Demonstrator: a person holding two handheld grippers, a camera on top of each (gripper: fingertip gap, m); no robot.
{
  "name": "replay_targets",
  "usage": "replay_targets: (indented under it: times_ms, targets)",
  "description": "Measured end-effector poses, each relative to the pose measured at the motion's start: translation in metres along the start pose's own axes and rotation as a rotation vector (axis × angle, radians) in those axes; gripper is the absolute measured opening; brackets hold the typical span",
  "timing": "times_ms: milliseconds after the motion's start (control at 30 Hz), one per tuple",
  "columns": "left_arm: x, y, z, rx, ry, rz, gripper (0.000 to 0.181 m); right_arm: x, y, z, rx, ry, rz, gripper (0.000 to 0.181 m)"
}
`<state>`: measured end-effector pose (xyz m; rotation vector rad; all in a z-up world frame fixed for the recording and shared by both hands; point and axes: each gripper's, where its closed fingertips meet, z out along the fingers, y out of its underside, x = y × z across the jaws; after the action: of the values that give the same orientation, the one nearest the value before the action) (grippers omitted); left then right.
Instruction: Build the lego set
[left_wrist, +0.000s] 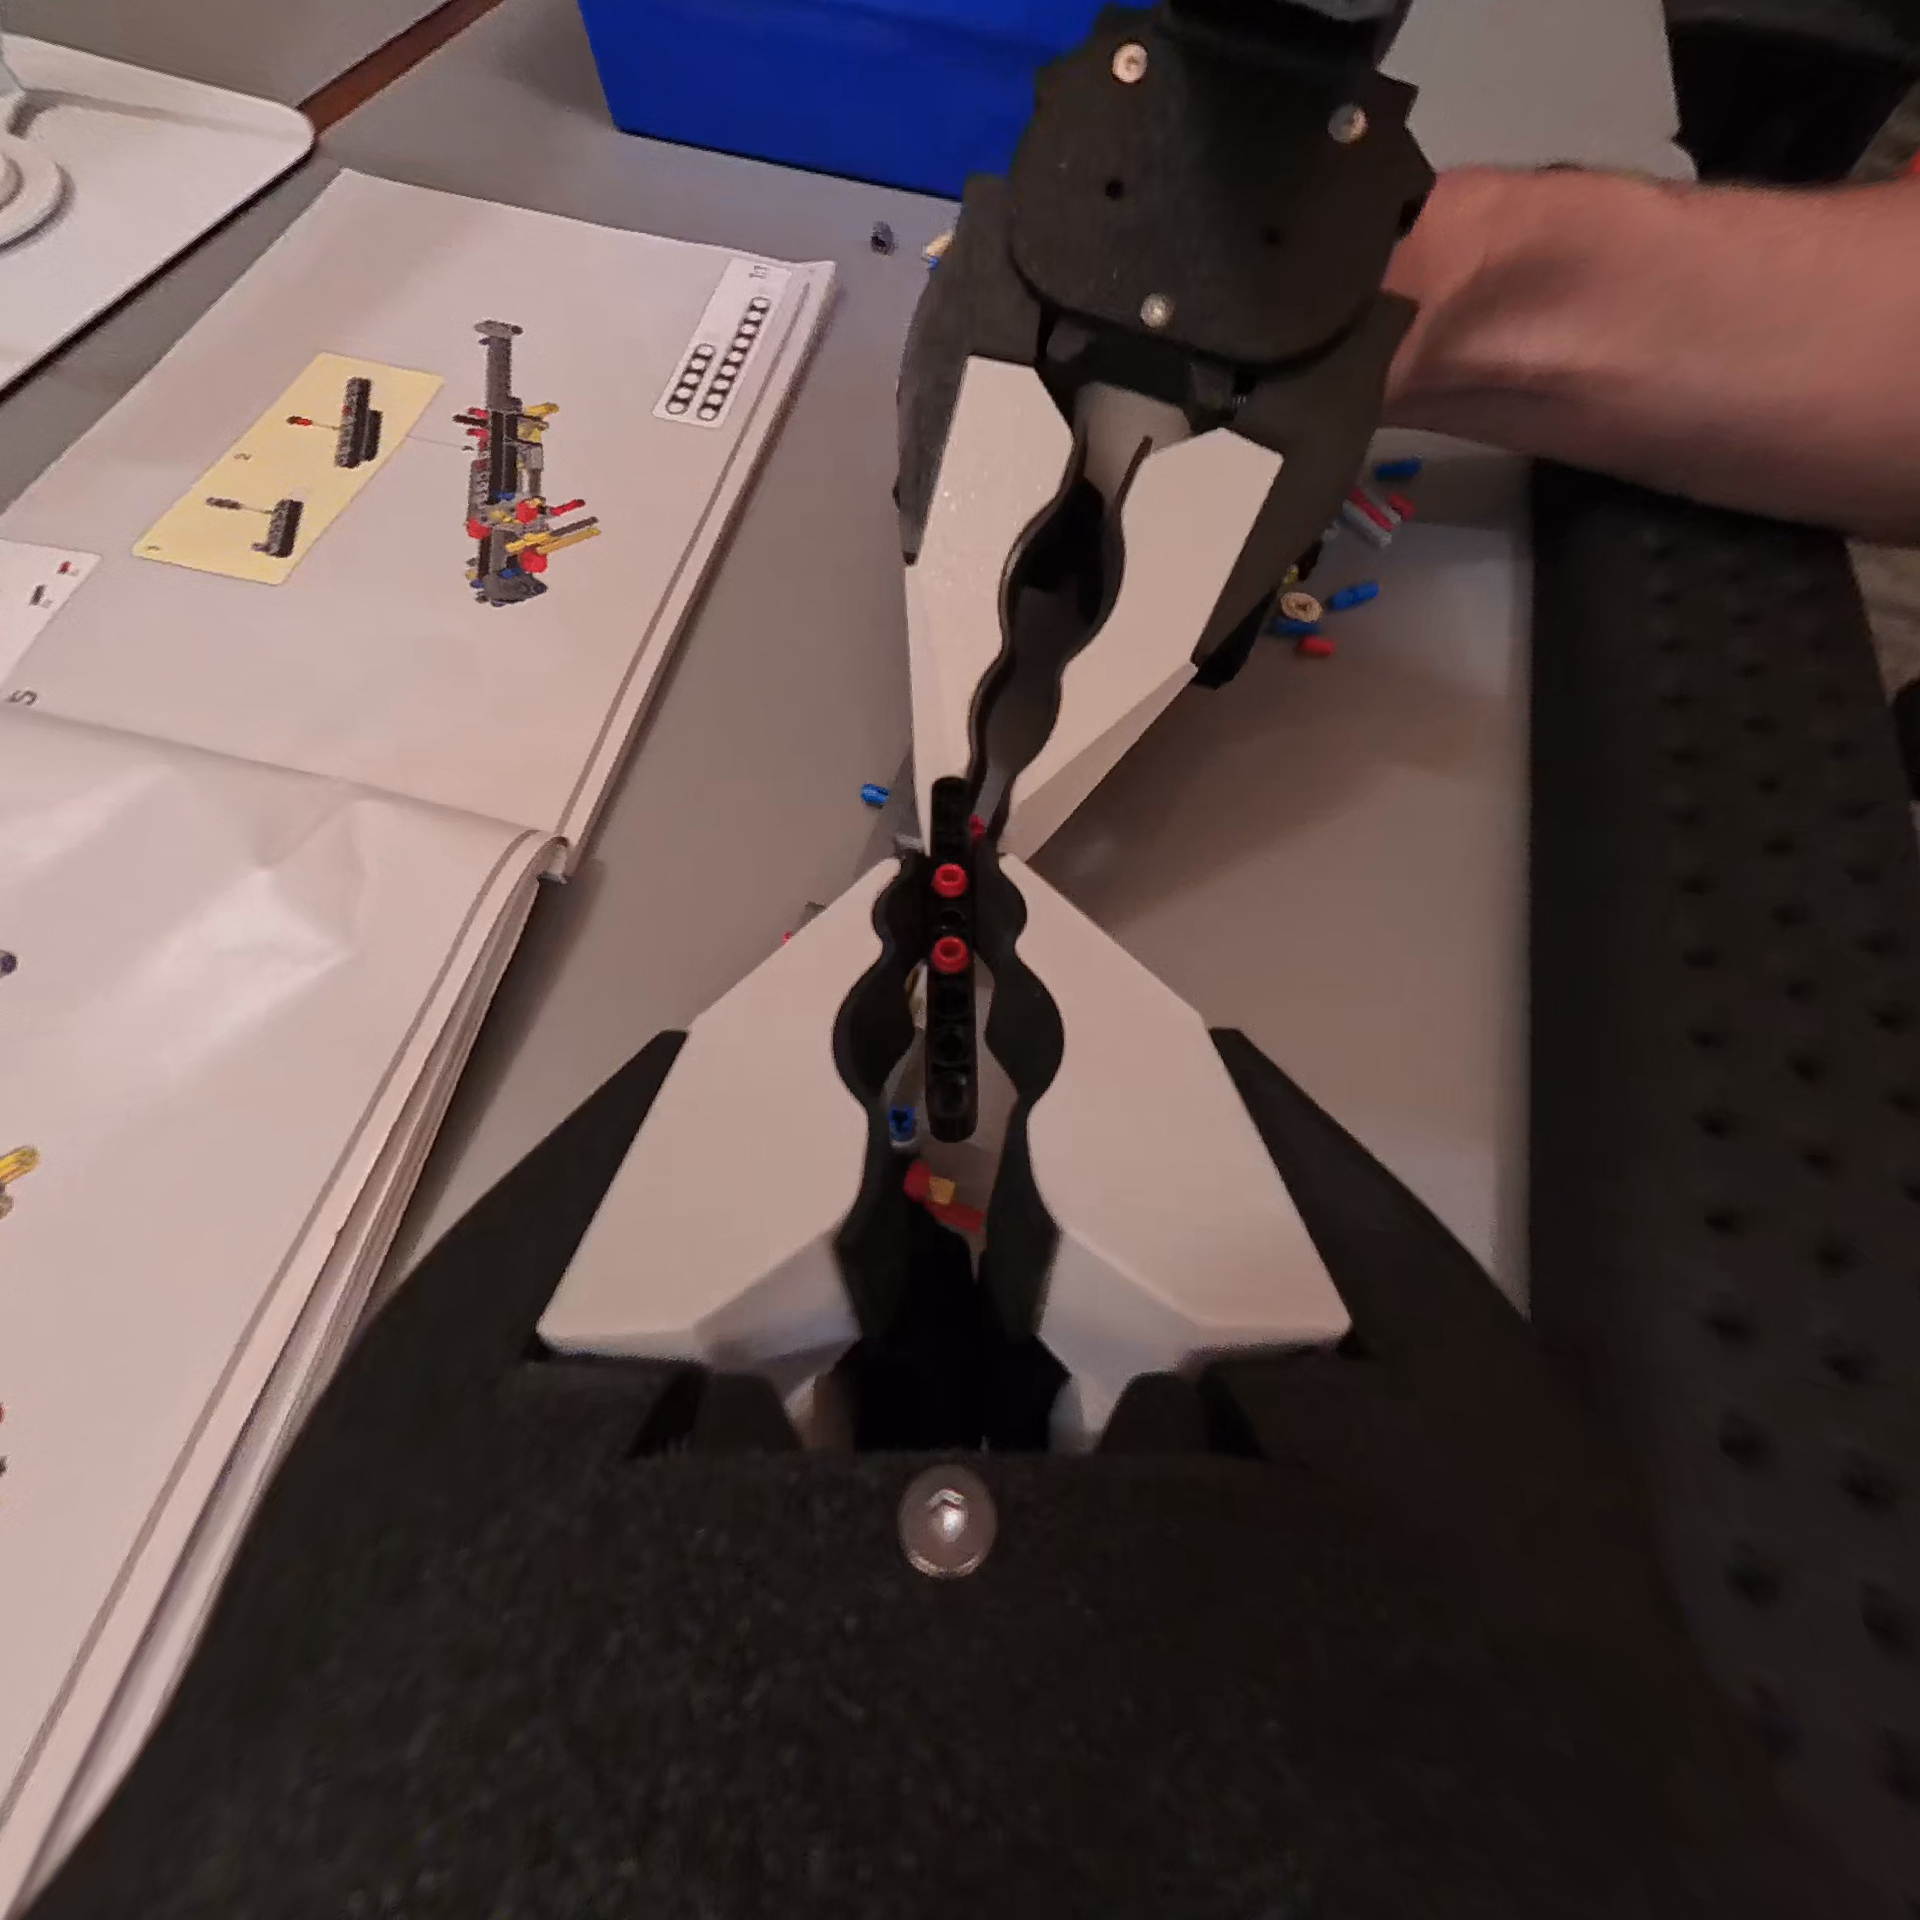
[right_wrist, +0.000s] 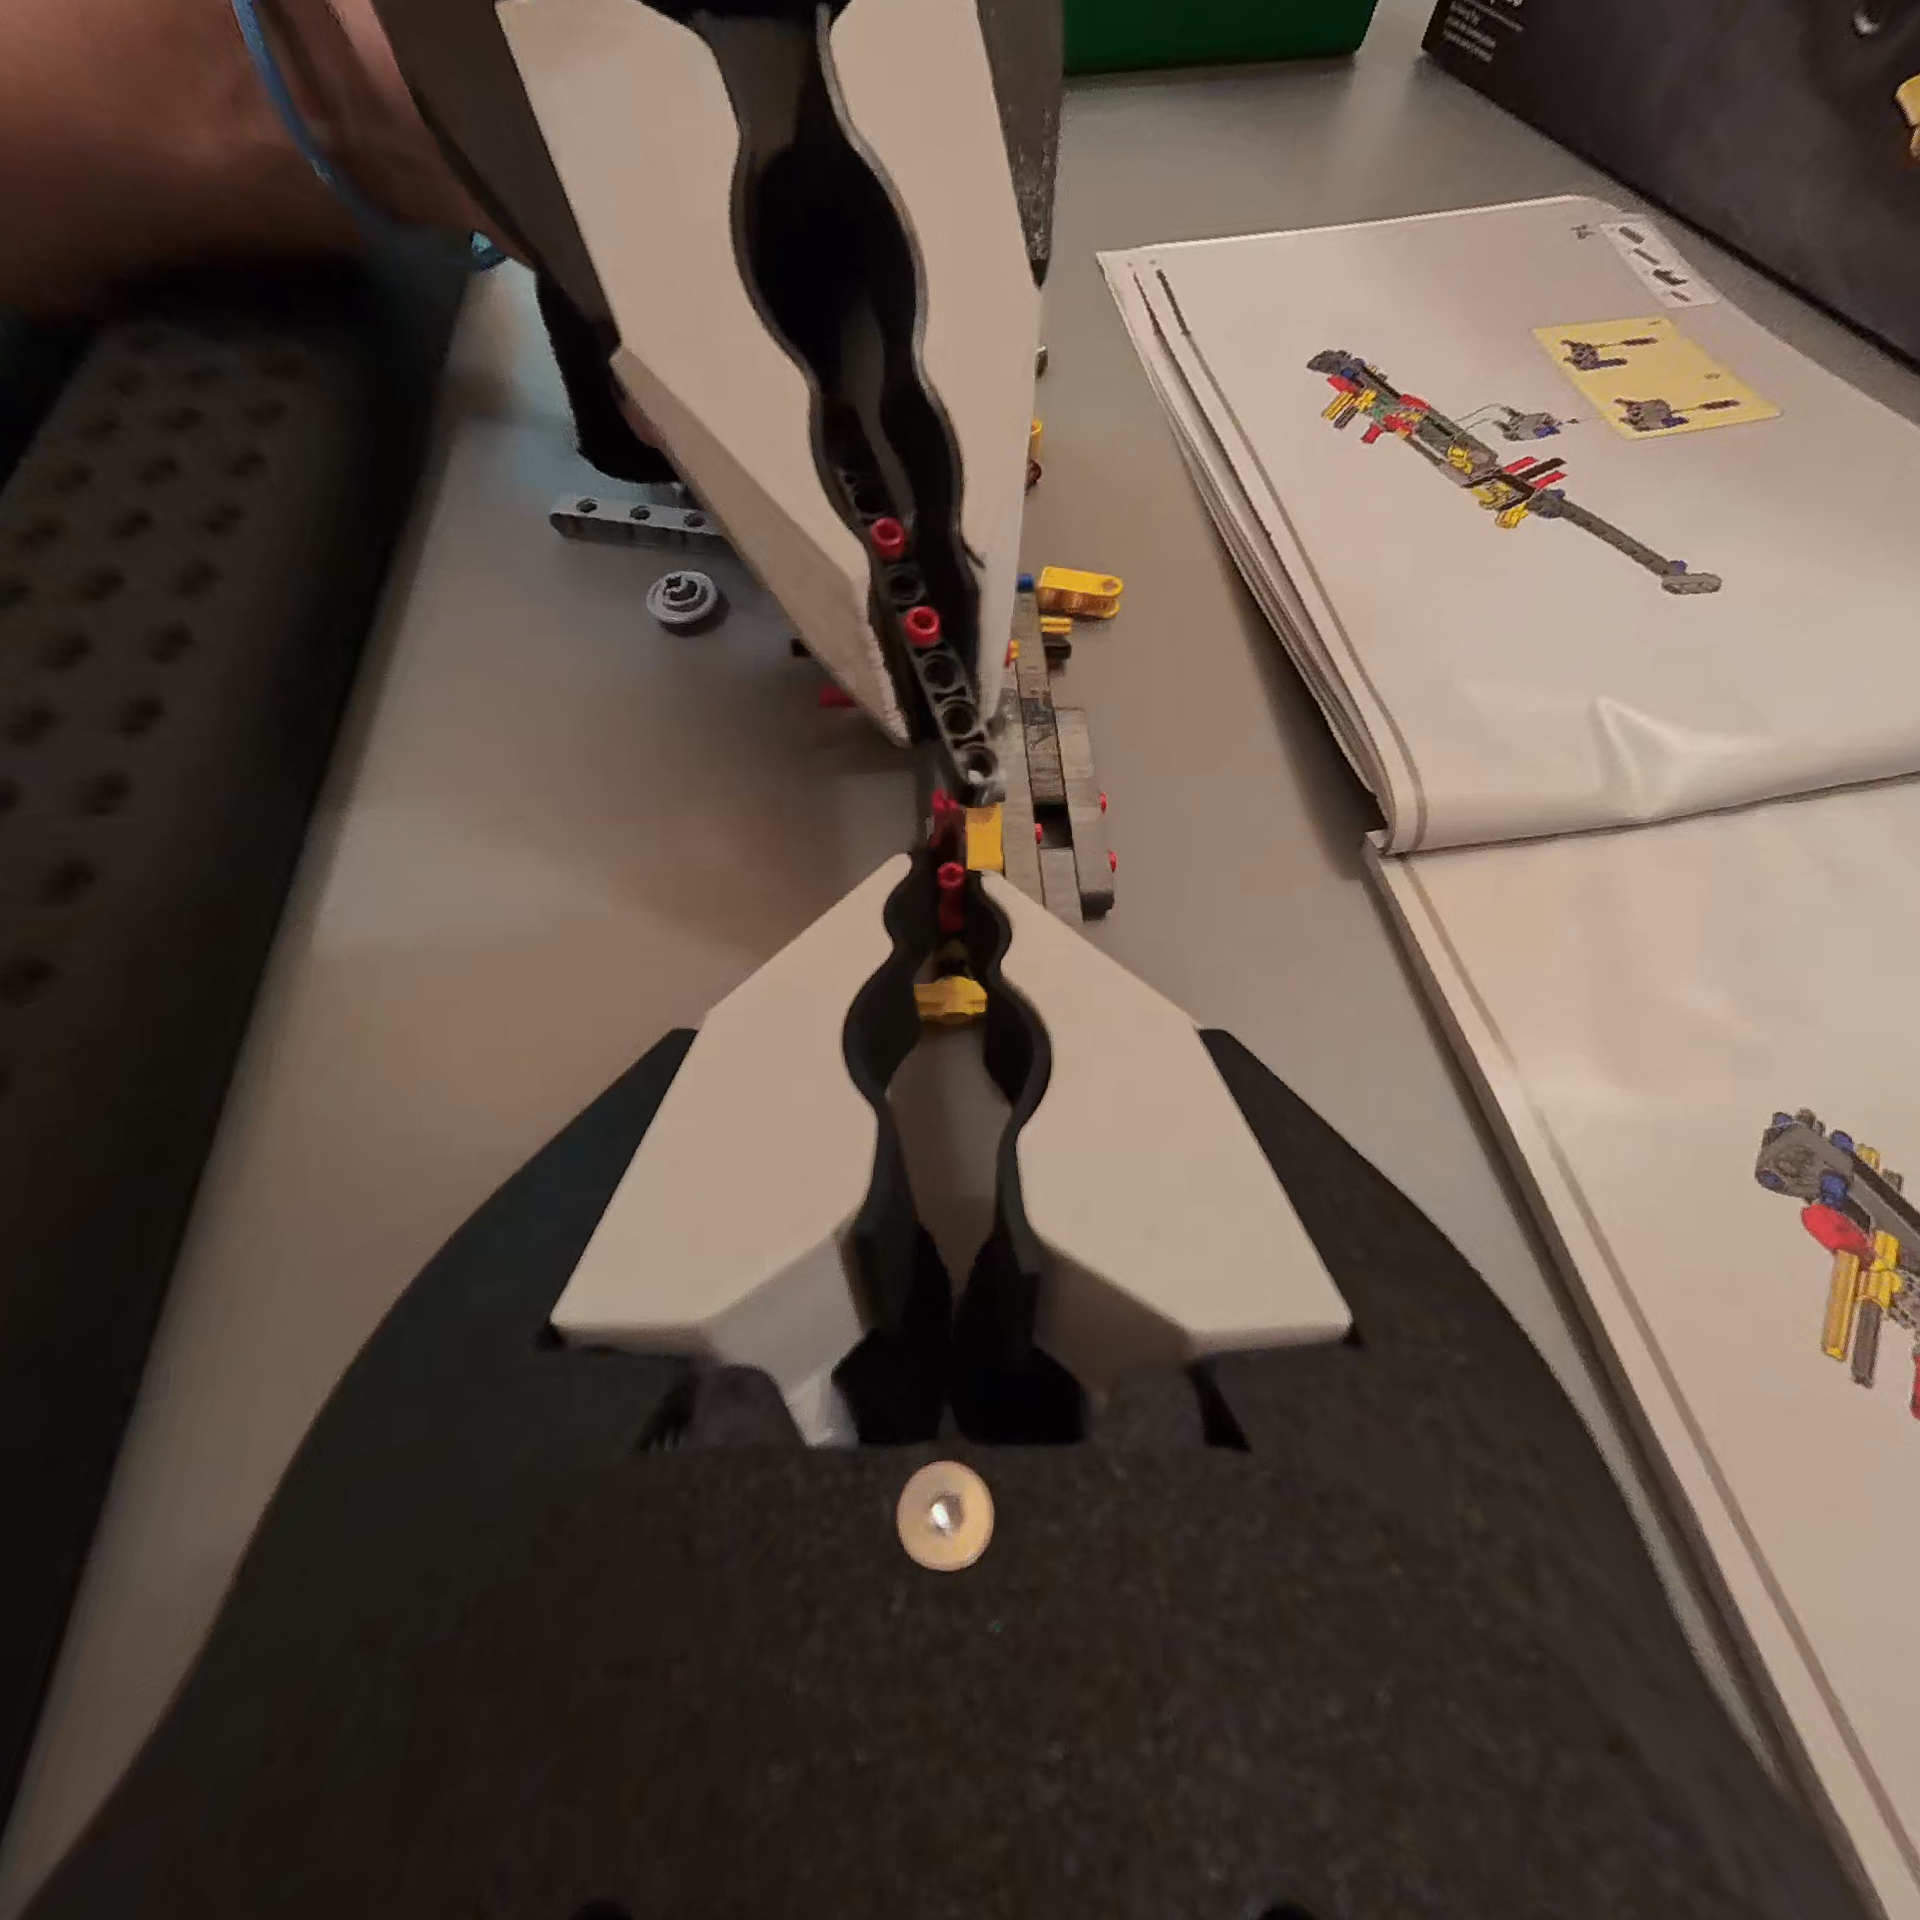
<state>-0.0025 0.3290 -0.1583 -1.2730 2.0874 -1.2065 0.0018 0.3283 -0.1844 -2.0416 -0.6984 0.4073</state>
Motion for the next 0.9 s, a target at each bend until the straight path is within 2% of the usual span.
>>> replay_targets:
  times_ms: [200, 433, 600, 900]
  targets:
    - [0.007, 0.001, 0.001, -0.012, 0.075, 0.11, 0.006, -0.002, 0.0, 0.0, -0.002, 0.003, -0.053, 0.003]
    - [0.006, 0.005, 0.005, -0.015, 0.203, 0.142, 0.006, -0.003, 0.0, 0.001, -0.002, 0.008, -0.075, 0.003]
    - [0.006, 0.006, 0.009, -0.049, 0.215, 0.197, 0.006, -0.003, 0.0, 0.001, -0.002, 0.007, -0.072, 0.003]
    - [0.005, 0.015, 0.012, -0.093, 0.234, 0.185, 0.006, -0.004, 0.0, 0.002, -0.004, 0.025, -0.078, 0.004]
